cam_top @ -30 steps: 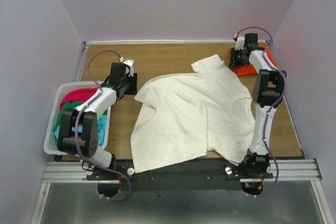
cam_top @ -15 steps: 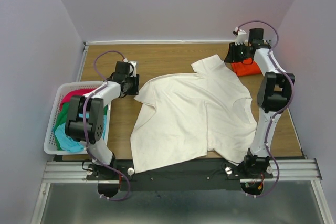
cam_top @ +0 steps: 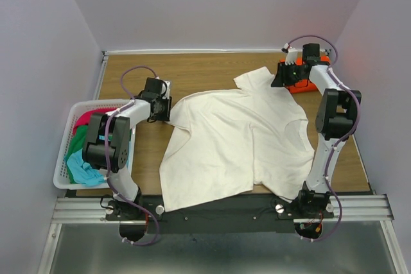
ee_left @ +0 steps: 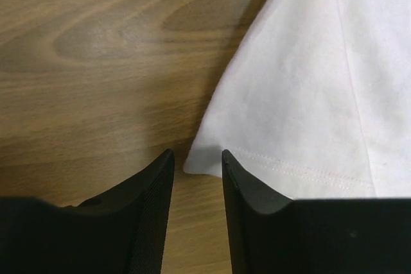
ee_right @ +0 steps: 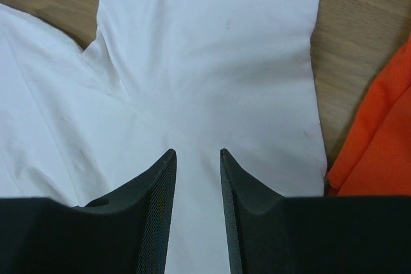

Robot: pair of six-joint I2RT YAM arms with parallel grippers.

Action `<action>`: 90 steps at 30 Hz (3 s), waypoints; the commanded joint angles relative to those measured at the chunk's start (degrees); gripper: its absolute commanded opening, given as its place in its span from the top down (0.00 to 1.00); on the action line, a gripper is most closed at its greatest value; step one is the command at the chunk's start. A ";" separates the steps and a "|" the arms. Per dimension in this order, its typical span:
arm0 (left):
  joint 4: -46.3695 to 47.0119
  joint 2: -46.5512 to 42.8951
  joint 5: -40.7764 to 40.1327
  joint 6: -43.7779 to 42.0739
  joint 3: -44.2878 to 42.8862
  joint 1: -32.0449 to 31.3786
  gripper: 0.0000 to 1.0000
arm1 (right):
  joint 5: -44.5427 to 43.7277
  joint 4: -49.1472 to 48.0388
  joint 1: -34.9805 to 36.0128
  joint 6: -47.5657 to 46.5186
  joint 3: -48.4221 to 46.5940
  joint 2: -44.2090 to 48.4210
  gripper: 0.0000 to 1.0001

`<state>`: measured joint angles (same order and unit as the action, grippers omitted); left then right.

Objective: Fold and stack the t-shirts
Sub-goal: Flatten the tshirt out

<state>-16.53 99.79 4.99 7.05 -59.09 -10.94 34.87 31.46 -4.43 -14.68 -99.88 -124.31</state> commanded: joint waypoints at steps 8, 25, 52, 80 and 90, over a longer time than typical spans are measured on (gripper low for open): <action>-1.40 1.90 -0.15 -0.11 0.20 -1.10 0.92 | 0.82 0.70 2.05 -0.53 -3.65 -1.10 0.59; 1.86 -7.77 -8.25 -0.02 3.46 -1.01 1.00 | -17.91 -0.17 4.34 14.50 -43.19 -28.87 0.59; 2.56 -8.47 -6.49 -0.46 2.49 -0.93 1.00 | -21.69 -0.88 7.50 13.19 -40.05 -31.35 0.98; 15.21 -56.53 2.65 -3.89 -20.53 -1.10 1.00 | -23.62 0.44 7.50 -8.35 -40.22 45.63 1.00; 17.59 -60.85 8.63 0.68 -28.62 -1.01 1.00 | -30.92 -3.69 7.50 -11.07 -46.46 55.31 0.99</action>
<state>-0.05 38.63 10.20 5.45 -86.83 -12.03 8.69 28.93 3.05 -23.73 -146.30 -69.10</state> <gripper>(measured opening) 0.007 0.011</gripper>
